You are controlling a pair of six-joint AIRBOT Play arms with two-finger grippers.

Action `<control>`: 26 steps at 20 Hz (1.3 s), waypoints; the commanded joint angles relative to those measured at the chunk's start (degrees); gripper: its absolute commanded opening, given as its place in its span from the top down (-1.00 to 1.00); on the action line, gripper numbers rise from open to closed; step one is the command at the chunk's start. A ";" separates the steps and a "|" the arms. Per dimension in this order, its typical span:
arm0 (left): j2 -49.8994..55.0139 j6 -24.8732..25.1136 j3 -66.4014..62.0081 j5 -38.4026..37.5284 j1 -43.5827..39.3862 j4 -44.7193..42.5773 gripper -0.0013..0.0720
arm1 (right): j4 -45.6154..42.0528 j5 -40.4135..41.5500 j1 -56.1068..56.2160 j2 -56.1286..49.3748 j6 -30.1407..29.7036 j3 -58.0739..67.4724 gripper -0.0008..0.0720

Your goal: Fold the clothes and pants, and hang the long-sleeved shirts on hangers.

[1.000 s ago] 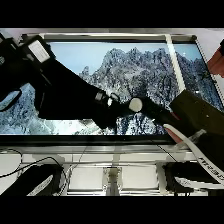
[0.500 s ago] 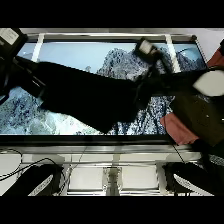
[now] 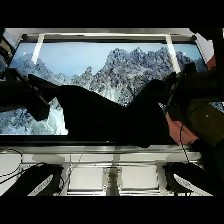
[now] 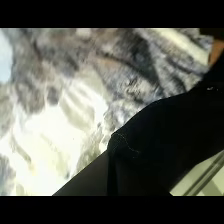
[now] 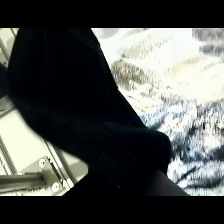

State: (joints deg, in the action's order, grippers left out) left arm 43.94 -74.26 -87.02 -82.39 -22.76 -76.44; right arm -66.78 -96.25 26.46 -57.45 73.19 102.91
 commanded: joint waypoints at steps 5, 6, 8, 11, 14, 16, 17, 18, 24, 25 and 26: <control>12.68 -4.39 2.75 -10.99 9.42 -12.90 0.87 | -7.28 -5.95 -0.04 -9.84 1.29 1.77 0.93; 14.58 -2.84 4.07 -9.18 10.14 -12.90 0.87 | -7.28 -3.23 -0.02 -12.13 0.07 1.77 0.93; 17.16 -0.85 6.73 -2.19 10.38 -13.22 0.87 | -9.68 2.84 -0.04 -16.26 -2.47 1.77 0.93; 19.41 -2.29 8.76 12.79 10.45 -16.22 0.87 | -21.70 12.59 -0.09 -21.79 -2.62 1.77 0.93; 21.88 -4.42 8.85 24.17 10.49 -20.96 0.87 | -25.66 23.06 -2.32 -26.62 -2.97 1.77 0.93; 24.09 -4.42 8.87 27.89 10.49 -22.32 0.87 | -27.69 26.97 -3.78 -29.09 -2.99 1.77 0.93; 25.42 -4.39 8.87 29.14 10.49 -22.38 0.87 | -28.94 28.11 -4.26 -29.90 -3.06 1.77 0.93; 26.64 -4.39 8.87 30.40 10.49 -22.56 0.87 | -30.32 29.40 -4.70 -30.45 -3.48 1.79 0.93; 24.79 -6.80 8.85 36.65 10.36 -22.34 0.87 | -33.24 29.49 -4.98 -30.38 -5.29 9.35 0.93; 22.56 -6.91 8.85 37.24 10.36 -22.32 0.87 | -33.03 26.99 -4.98 -30.38 -5.42 12.55 0.93; 19.78 -8.17 8.85 37.70 10.45 -22.32 0.87 | -32.30 24.24 -4.98 -30.14 -5.66 15.65 0.93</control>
State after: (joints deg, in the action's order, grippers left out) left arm 67.66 -80.66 -78.13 -48.05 -12.29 -100.01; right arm -100.86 -68.12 21.41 -87.57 68.75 112.33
